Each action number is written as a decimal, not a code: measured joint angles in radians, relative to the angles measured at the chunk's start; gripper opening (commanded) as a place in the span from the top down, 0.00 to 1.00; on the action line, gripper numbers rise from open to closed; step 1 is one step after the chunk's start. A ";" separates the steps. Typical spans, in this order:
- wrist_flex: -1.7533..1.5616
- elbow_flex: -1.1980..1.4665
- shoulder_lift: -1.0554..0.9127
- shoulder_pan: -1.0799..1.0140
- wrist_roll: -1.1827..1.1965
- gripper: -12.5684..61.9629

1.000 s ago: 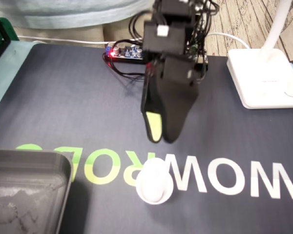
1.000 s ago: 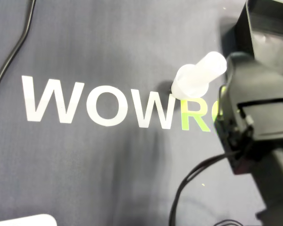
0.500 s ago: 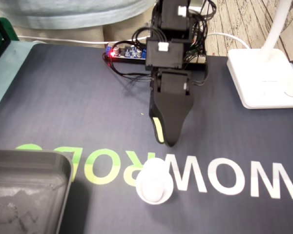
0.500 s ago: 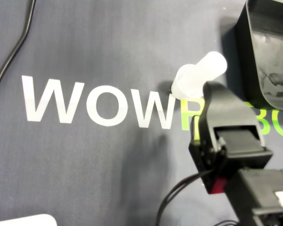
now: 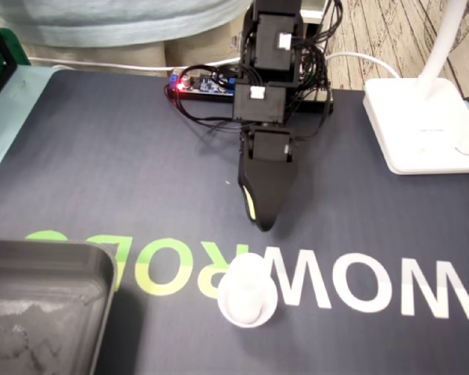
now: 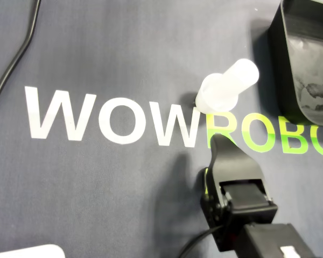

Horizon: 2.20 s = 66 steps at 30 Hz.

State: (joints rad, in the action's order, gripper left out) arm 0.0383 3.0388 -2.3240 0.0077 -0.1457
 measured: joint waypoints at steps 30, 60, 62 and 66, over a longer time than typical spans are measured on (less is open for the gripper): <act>-0.021 0.020 0.000 -0.094 0.035 0.38; -0.023 0.020 0.000 -0.095 0.034 0.38; -0.021 0.020 0.000 -0.095 0.034 0.38; -0.023 0.020 0.000 -0.095 0.034 0.38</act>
State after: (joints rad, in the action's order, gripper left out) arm 0.0153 3.0588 -2.3240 -0.0874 -0.1120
